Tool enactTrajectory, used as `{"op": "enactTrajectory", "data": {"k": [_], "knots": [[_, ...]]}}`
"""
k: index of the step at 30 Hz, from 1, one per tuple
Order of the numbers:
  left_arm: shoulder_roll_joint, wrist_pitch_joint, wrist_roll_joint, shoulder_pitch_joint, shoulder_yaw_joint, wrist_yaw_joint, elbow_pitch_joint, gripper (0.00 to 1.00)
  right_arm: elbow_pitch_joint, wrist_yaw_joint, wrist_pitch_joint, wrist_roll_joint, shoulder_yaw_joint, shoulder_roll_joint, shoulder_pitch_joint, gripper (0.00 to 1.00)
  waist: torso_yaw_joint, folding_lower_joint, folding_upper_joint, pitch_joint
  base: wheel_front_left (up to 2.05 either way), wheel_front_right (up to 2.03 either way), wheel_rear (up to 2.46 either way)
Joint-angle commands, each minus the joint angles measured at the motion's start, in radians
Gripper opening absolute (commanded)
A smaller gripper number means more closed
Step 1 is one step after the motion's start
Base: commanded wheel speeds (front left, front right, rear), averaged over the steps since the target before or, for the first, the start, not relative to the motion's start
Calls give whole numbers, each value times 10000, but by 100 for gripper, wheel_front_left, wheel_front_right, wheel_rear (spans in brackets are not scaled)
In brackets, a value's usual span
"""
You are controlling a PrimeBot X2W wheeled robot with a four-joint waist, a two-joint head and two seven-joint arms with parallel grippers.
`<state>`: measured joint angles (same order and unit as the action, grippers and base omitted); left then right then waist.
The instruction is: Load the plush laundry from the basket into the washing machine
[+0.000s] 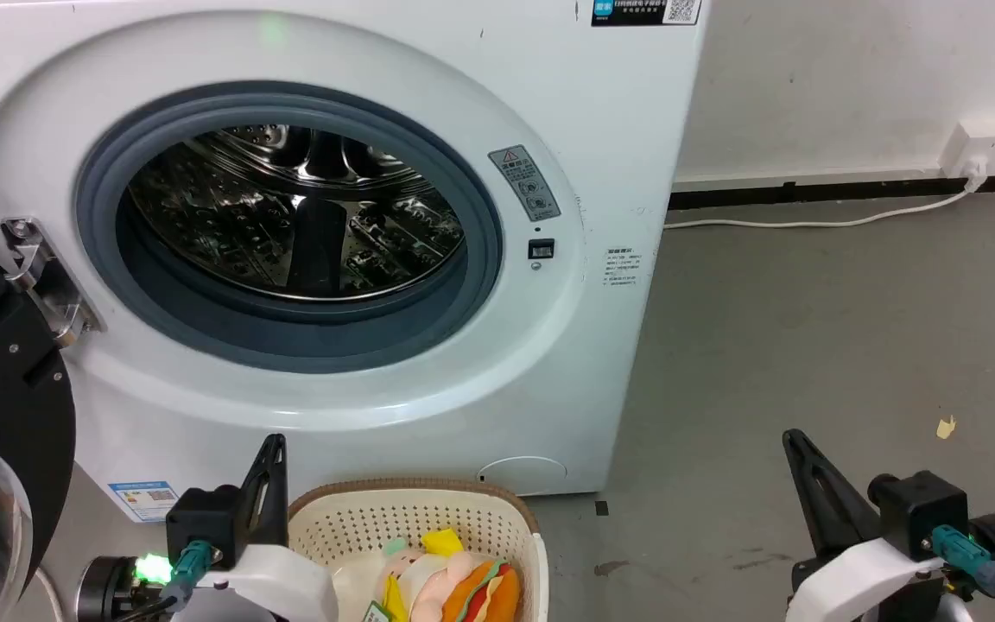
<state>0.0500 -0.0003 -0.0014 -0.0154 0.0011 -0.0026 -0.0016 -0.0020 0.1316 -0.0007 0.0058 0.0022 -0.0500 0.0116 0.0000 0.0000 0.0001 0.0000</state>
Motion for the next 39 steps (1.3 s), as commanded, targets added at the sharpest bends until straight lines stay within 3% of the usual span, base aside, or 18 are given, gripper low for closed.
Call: {"op": "enactTrajectory", "data": {"k": [1, 26, 27, 39], "knots": [[3, 3, 14, 154, -11, 26, 16, 0, 20, -9, 7, -58, -22, -2, -116, 0, 0, 0, -1, 0, 0, 0, 0], [3, 3, 14, 154, -11, 26, 16, 0, 20, -9, 7, -58, -22, -2, -116, 0, 0, 0, -1, 0, 0, 0, 0], [0, -1, 0, 0, -2, 0, 0, 100, 0, 0, -1, 1, 2, 0, 0, 100, 0, 0, -1, 0, 0, 0, 0], [0, -217, -79, 22, -145, 24, -11, 100, -19, -1, -217, 275, -69, 0, 5, 100, -64, 0, -1, 158, 0, 0, 0]]}}
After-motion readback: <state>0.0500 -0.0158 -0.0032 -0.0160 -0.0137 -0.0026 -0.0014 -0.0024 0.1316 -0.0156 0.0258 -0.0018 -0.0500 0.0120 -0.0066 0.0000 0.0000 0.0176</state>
